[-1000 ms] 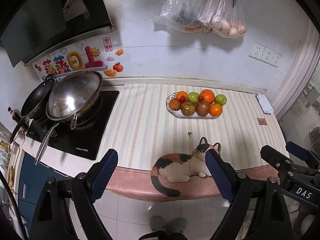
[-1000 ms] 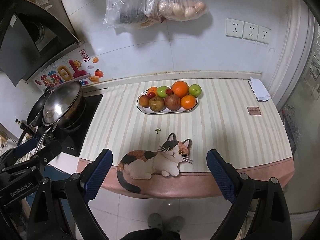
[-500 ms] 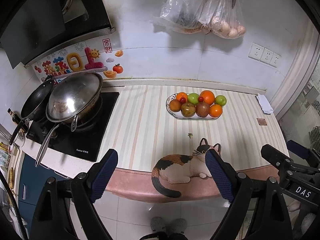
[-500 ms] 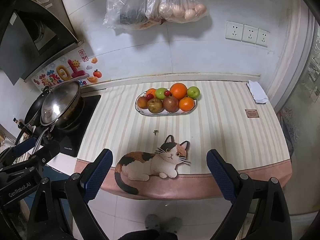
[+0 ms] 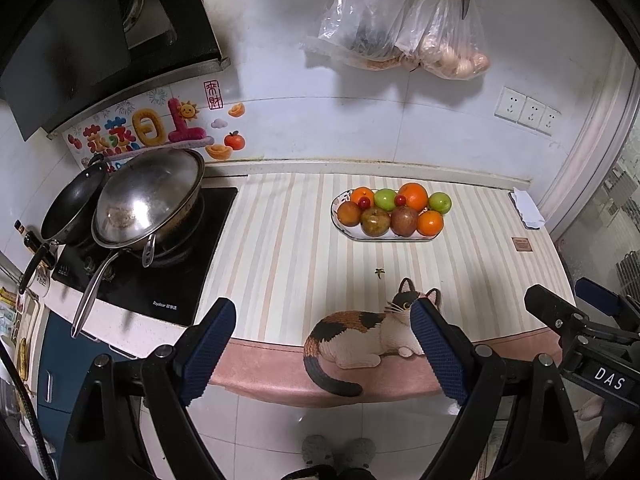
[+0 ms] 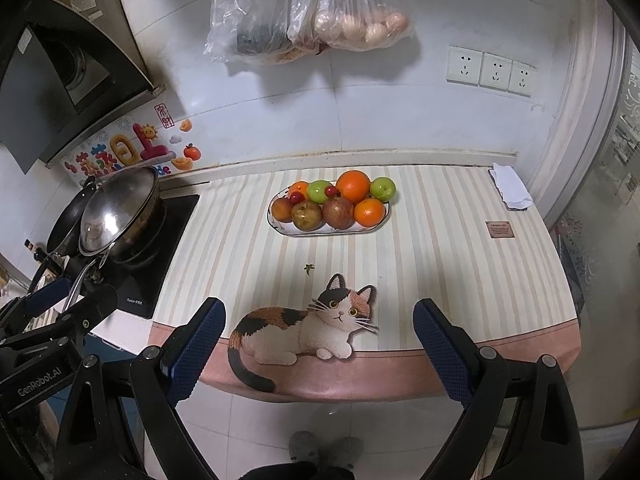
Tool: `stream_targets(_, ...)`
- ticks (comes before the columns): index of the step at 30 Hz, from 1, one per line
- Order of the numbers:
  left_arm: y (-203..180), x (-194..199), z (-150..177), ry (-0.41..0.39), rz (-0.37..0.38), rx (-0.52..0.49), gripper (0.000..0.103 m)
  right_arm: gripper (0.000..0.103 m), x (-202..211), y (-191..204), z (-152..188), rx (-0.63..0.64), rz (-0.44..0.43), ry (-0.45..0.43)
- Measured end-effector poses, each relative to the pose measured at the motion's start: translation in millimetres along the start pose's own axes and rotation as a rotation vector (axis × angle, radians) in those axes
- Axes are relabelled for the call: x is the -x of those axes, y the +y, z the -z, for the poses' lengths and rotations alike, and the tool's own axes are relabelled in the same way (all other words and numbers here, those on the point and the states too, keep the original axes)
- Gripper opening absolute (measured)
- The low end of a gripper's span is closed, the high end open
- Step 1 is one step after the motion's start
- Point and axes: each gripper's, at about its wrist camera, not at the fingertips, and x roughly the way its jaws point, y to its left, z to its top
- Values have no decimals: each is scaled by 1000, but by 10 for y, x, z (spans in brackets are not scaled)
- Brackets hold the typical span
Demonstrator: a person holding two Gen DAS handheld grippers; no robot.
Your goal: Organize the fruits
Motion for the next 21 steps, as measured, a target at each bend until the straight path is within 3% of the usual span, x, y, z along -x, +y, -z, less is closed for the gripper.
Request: stream_targets(21, -9, 25, 1, -3, 10, -12, 89, 97, 76, -16, -15, -5, 9, -16)
